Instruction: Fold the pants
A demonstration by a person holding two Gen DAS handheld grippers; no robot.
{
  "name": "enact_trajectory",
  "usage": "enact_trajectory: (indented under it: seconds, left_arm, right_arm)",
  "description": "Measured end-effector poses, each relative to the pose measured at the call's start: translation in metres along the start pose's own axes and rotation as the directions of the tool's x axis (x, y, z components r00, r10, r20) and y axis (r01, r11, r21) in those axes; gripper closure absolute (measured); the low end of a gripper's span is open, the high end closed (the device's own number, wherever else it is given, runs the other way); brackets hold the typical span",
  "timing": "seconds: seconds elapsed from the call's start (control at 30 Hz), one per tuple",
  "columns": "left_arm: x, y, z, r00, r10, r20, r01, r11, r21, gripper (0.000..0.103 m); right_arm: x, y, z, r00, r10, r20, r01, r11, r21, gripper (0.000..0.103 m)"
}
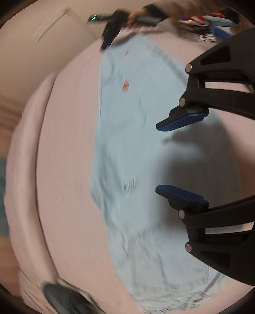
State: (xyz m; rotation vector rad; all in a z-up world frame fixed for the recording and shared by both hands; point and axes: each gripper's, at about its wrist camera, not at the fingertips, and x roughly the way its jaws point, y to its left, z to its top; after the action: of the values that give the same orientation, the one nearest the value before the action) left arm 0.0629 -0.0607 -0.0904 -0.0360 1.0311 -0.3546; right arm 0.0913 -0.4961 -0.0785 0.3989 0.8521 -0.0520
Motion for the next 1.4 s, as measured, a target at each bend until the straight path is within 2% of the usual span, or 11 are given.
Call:
enact_trajectory:
  seconds: [0.07,0.17,0.4,0.63,0.8,0.93,1.03,1.13,1.27,1.33,1.4]
  left_arm:
    - [0.008,0.022,0.001,0.999,0.049,-0.016,-0.05,0.996,-0.073,0.047]
    - [0.014,0.035,0.003,0.999,0.021,-0.024,-0.024,0.991,-0.133,0.048]
    - [0.022,0.02,0.015,0.997,0.076,-0.029,-0.077,0.996,-0.042,0.047]
    - [0.032,0.02,0.02,0.996,0.082,-0.03,-0.082,0.997,-0.008,0.046]
    - [-0.001,0.045,0.016,0.996,0.077,0.036,-0.074,0.994,-0.078,0.046]
    - [-0.023,0.077,0.003,0.989,0.131,0.065,-0.12,0.981,-0.15,0.046]
    - [-0.031,0.104,-0.012,0.985,0.163,0.054,-0.147,0.963,-0.228,0.046]
    - [-0.041,0.127,-0.028,0.98,0.193,0.055,-0.171,0.945,-0.277,0.046]
    - [-0.048,0.141,-0.05,0.969,0.245,0.036,-0.225,0.931,-0.288,0.046]
    - [-0.044,0.144,-0.059,0.974,0.223,0.036,-0.204,0.939,-0.277,0.048]
    - [-0.047,0.141,-0.063,0.973,0.226,0.048,-0.207,0.947,-0.246,0.049]
  right_arm:
    - [0.002,0.011,0.0,1.0,-0.025,-0.006,0.024,0.997,-0.073,0.078]
    - [0.003,0.022,-0.007,0.998,-0.062,-0.011,0.059,0.982,-0.177,0.085]
    - [-0.017,0.017,0.0,0.985,-0.146,0.087,0.16,0.971,-0.179,0.093]
    - [0.018,0.014,0.005,0.979,-0.205,-0.006,0.201,0.965,-0.166,0.091]
    - [-0.016,0.026,0.006,0.96,-0.264,0.093,0.274,0.954,-0.12,0.076]
    - [-0.036,0.081,-0.014,0.999,-0.008,0.048,0.019,0.968,-0.25,0.076]
    - [-0.035,0.147,-0.05,0.991,0.124,-0.055,-0.135,0.894,-0.427,0.076]
    - [-0.024,0.21,-0.088,0.957,0.219,-0.188,-0.287,0.803,-0.522,0.076]
    - [-0.01,0.288,-0.138,0.89,0.315,-0.331,-0.455,0.672,-0.585,0.076]
    - [0.0,0.314,-0.164,0.85,0.329,-0.411,-0.523,0.619,-0.586,0.076]
    - [0.007,0.333,-0.202,0.833,0.269,-0.484,-0.544,0.555,-0.629,0.076]
